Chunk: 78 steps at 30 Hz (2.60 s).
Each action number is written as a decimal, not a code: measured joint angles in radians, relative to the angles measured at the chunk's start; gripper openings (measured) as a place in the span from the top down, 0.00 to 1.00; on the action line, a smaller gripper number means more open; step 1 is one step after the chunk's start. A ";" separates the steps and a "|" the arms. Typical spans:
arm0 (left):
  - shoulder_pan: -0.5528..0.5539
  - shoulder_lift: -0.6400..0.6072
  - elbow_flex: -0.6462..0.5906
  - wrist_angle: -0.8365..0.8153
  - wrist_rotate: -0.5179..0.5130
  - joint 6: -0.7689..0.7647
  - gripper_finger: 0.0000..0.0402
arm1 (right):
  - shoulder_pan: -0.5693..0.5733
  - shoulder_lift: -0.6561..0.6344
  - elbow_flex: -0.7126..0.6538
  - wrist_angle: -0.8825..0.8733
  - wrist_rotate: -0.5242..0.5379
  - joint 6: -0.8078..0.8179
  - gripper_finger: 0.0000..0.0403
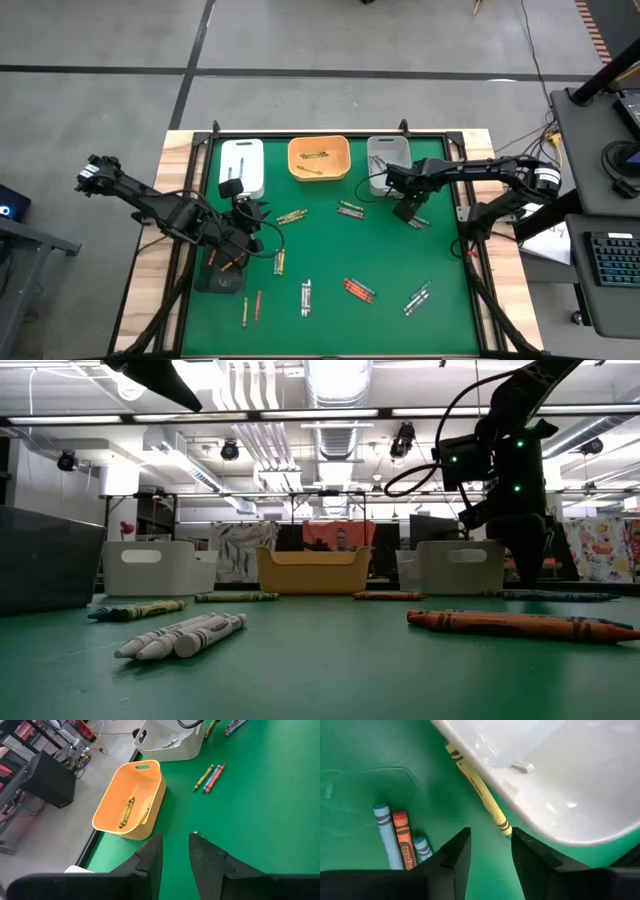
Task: Sort crayons
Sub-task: Put the green crayon into the yellow bin
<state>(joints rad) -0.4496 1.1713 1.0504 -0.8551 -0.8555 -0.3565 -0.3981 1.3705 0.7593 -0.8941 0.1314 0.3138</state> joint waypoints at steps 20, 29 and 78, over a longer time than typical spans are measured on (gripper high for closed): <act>0.000 0.000 0.000 0.001 0.000 0.000 0.81 | 0.000 0.000 -0.070 0.091 0.029 0.079 0.65; 0.000 0.000 0.000 0.001 0.000 0.000 0.81 | 0.000 0.000 -0.078 0.098 0.026 0.078 0.69; -0.001 0.009 -0.020 0.112 -0.087 -0.070 0.81 | 0.061 0.042 0.231 0.890 -0.030 -0.125 0.98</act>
<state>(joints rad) -0.4507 1.1805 1.0306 -0.7435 -0.9421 -0.4261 -0.3372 1.4120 0.9907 -0.0039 0.1017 0.1884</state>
